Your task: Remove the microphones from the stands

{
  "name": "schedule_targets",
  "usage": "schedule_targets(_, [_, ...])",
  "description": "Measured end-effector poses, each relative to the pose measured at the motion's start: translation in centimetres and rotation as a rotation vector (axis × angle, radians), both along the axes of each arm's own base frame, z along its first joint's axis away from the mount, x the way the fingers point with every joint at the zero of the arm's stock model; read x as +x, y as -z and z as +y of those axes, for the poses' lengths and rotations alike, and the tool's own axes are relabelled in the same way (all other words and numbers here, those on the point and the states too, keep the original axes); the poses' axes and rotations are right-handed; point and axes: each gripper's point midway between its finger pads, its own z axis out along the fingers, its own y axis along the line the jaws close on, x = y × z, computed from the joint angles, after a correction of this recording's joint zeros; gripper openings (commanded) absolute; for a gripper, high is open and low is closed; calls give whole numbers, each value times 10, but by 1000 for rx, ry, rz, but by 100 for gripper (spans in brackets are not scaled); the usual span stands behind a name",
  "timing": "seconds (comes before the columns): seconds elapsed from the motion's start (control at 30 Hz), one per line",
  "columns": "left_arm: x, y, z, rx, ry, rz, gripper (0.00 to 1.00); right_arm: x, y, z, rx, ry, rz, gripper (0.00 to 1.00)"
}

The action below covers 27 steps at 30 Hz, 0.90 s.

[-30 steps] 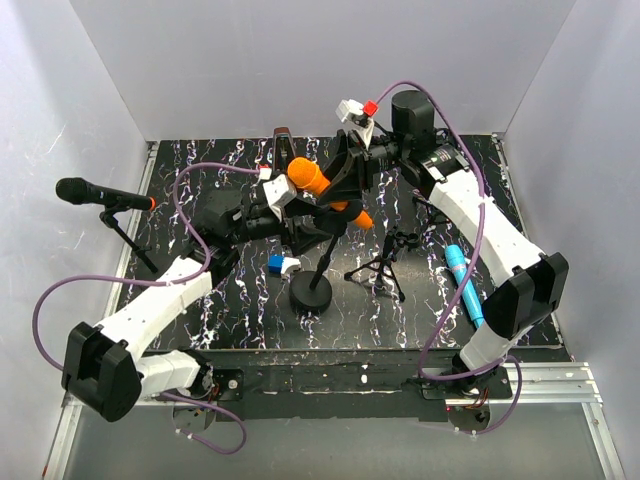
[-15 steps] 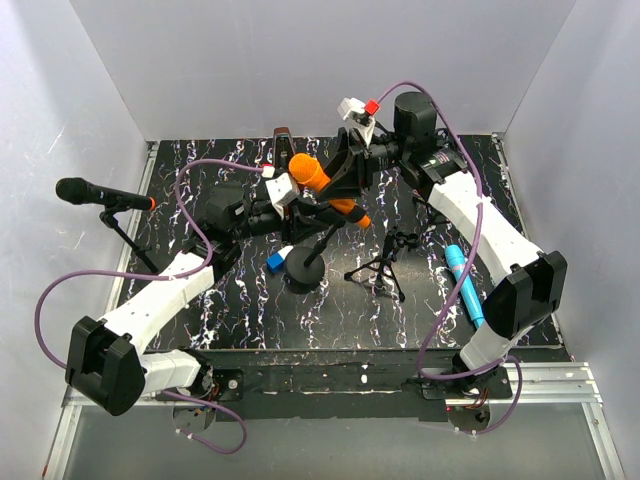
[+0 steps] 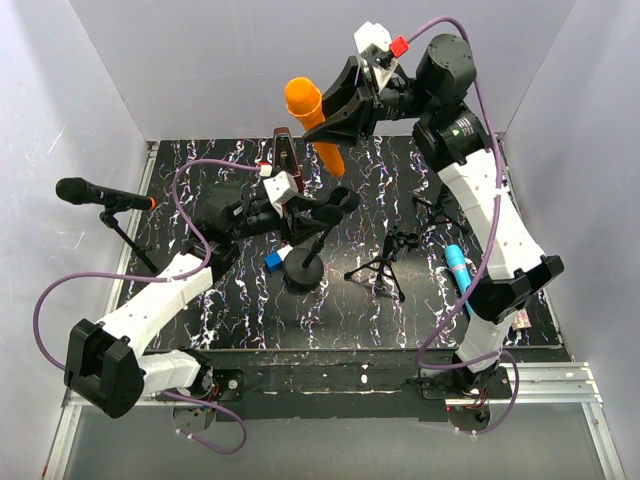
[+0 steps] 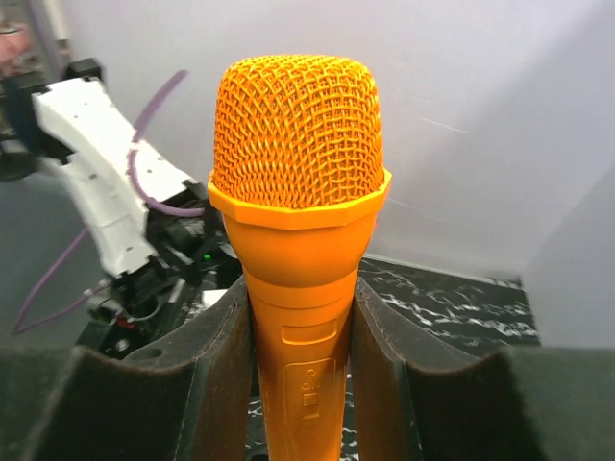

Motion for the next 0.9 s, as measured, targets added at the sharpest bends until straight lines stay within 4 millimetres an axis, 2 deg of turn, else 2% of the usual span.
schedule_targets(0.03, [1,0,1,0,-7,1,81,2,-4,-1,11,31,-3,1])
schedule_targets(0.07, [1,-1,1,0,-11,-5,97,5,-6,-2,19,62,-1,1])
schedule_targets(0.23, [0,-4,8,27,-46,17,98,41,5,-16,16,303,76,1])
schedule_targets(0.43, [-2,-26,21,103,-101,-43,98,86,32,-64,-13,572,140,1])
schedule_targets(0.53, [-5,-43,25,177,-120,-118,98,94,39,-86,-9,649,151,1])
schedule_targets(0.7, [-12,-64,36,299,-125,-207,98,99,39,-106,63,692,151,1])
schedule_targets(0.8, [-9,-66,42,360,-139,-198,98,104,38,-113,115,688,145,1])
schedule_targets(0.9, [-6,-64,44,413,-130,-190,98,108,45,-116,126,685,147,1])
